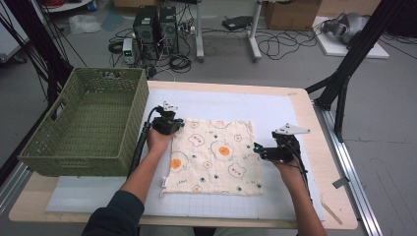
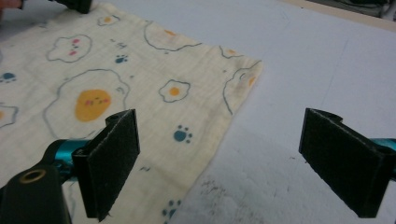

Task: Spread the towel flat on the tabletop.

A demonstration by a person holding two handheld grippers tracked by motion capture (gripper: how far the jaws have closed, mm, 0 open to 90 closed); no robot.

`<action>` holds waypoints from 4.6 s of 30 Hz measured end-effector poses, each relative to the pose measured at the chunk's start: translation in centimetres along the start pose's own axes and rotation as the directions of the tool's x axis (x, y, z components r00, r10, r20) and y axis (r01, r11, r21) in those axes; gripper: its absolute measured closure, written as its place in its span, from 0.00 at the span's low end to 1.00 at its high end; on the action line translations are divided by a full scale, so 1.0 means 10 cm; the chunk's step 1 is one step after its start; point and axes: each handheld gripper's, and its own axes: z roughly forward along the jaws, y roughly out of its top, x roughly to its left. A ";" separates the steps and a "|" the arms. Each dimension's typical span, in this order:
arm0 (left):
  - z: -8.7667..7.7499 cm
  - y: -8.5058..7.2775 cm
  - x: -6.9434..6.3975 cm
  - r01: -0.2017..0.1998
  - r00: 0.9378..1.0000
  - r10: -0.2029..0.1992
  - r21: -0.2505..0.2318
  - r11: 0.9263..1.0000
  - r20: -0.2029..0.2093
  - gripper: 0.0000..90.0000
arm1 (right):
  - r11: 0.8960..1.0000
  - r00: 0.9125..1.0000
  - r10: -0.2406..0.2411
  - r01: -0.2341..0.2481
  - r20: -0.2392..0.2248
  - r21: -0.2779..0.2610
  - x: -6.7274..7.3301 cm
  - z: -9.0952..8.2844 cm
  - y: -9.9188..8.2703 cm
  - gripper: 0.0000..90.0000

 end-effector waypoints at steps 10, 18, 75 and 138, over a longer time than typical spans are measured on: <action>-0.03 -0.01 0.02 0.041 0.999 -0.041 -0.022 0.999 0.027 0.95 | 0.996 0.999 0.013 -0.016 0.034 0.087 -0.16 0.63 0.34 0.28; -0.07 0.00 0.02 0.074 0.997 -0.073 -0.016 0.997 0.035 0.95 | 0.985 0.998 0.059 -0.064 0.038 0.162 -0.18 0.93 0.34 0.46; -1.16 -0.27 -0.38 -0.024 0.973 0.081 -0.255 0.967 0.217 0.96 | 0.992 0.989 -0.122 0.118 -0.088 -0.045 0.23 -0.12 0.20 0.95; -1.06 -0.64 -0.32 0.021 0.981 0.005 -0.132 0.991 0.193 0.55 | 0.997 0.996 -0.068 0.065 -0.064 -0.041 0.29 -0.44 -0.33 0.60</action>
